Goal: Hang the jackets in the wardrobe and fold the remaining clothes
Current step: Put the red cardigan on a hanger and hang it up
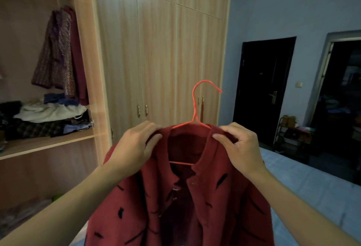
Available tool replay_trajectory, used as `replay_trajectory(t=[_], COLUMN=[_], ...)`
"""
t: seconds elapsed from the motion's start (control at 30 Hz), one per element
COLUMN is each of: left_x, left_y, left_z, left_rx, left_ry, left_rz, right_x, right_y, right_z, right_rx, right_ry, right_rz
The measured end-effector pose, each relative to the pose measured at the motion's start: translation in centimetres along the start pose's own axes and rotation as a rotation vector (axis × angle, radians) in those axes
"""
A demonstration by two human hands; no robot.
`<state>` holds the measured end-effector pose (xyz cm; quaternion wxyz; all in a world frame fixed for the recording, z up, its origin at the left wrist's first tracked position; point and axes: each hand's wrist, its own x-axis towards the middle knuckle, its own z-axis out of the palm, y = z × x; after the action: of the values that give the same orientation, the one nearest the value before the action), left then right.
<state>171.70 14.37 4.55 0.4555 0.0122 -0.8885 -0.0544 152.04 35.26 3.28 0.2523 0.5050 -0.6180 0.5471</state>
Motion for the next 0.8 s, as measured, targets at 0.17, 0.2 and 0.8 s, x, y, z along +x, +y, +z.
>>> replay_trajectory(t=[0.17, 0.2, 0.8], left_x=[0.2, 0.1, -3.7], left_y=[-0.5, -0.7, 0.4], left_z=[0.3, 0.3, -1.9], left_rx=[0.002, 0.017, 0.135], left_ry=[0.166, 0.183, 0.238], left_rz=[-0.111, -0.117, -0.115], right_x=[0.7, 0.8, -1.0], right_y=[-0.3, -0.2, 2.5], right_z=[-0.4, -0.9, -7.9], right_rx=[-0.035, -0.005, -0.393], right_ry=[-0.218, -0.283, -0.518], right_rz=[0.082, 0.121, 0.106])
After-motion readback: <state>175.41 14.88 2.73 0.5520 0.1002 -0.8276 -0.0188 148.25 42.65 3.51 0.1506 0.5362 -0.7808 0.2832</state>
